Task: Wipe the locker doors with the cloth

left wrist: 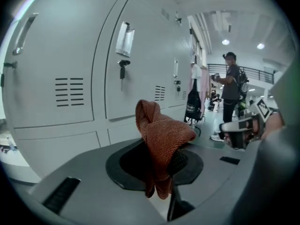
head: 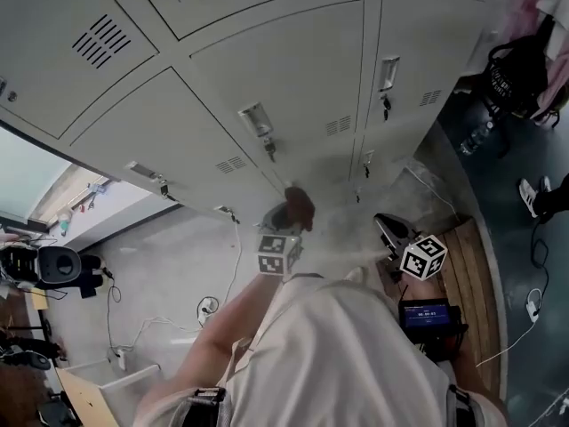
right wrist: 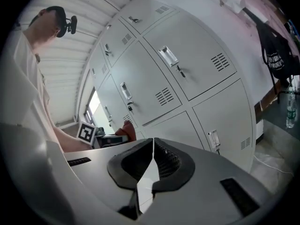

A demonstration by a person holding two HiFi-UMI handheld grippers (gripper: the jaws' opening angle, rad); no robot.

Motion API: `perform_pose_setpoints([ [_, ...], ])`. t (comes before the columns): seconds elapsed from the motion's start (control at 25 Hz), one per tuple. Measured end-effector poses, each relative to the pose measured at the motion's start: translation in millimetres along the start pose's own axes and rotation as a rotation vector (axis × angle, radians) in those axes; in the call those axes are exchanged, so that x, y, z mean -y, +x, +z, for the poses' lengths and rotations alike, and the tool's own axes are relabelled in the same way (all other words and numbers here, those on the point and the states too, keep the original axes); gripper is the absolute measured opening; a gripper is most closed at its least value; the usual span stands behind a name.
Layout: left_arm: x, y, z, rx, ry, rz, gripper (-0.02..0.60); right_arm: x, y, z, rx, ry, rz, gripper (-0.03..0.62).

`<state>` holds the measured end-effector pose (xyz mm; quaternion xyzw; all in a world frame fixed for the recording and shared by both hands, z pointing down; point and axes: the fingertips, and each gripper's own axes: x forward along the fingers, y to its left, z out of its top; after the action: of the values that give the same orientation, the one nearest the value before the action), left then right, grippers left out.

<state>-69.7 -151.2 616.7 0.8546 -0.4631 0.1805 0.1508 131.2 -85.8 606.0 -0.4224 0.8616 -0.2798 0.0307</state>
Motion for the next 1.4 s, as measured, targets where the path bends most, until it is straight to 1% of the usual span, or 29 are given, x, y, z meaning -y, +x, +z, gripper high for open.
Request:
perform_pose_setpoints([
  [0.08, -27, 4, 12, 0.019, -0.009, 0.109, 0.081, 4, 3, 4, 0.003, 0.009, 0.008, 0.020],
  [0.16, -57, 1, 18, 0.034, -0.049, 0.208, 0.081, -1, 7, 2, 0.001, 0.017, 0.010, 0.020],
  [0.24, -85, -3, 26, 0.046, -0.087, 0.277, 0.081, -12, 14, -2, -0.006, 0.020, 0.009, 0.020],
  [0.36, -109, 3, 38, 0.067, -0.129, 0.320, 0.081, -27, 20, -8, -0.018, 0.032, 0.019, 0.020],
  [0.48, -111, 24, 46, 0.063, -0.177, 0.334, 0.081, -16, 19, -9, -0.037, 0.023, -0.009, 0.020],
  [0.56, -107, 35, 47, 0.049, -0.170, 0.332, 0.081, -9, 20, -5, -0.025, 0.014, -0.038, 0.020],
  [0.64, -97, 46, 43, 0.032, -0.142, 0.309, 0.081, -8, 19, 0, 0.005, 0.017, -0.056, 0.020],
  [0.72, -78, 64, 48, 0.037, -0.102, 0.257, 0.081, -5, 15, 5, 0.027, 0.012, -0.074, 0.020],
  [0.8, -52, 86, 65, 0.062, -0.062, 0.195, 0.081, -1, 6, 11, 0.046, 0.004, -0.096, 0.020],
  [0.92, -5, 118, 87, 0.064, -0.009, 0.098, 0.081, 9, -18, 18, 0.086, 0.012, -0.138, 0.020],
  [1.04, 35, 144, 109, 0.078, 0.008, 0.034, 0.081, 23, -47, 22, 0.113, 0.009, -0.179, 0.020],
  [1.12, 56, 160, 119, 0.084, 0.020, 0.016, 0.081, 33, -65, 28, 0.134, 0.005, -0.203, 0.020],
  [1.24, 75, 171, 133, 0.099, 0.048, 0.021, 0.081, 46, -85, 34, 0.157, 0.010, -0.215, 0.020],
  [1.32, 79, 165, 146, 0.142, 0.059, 0.034, 0.081, 53, -92, 36, 0.154, 0.007, -0.213, 0.020],
  [1.4, 73, 154, 157, 0.193, 0.064, 0.039, 0.081, 55, -91, 37, 0.150, 0.006, -0.200, 0.020],
])
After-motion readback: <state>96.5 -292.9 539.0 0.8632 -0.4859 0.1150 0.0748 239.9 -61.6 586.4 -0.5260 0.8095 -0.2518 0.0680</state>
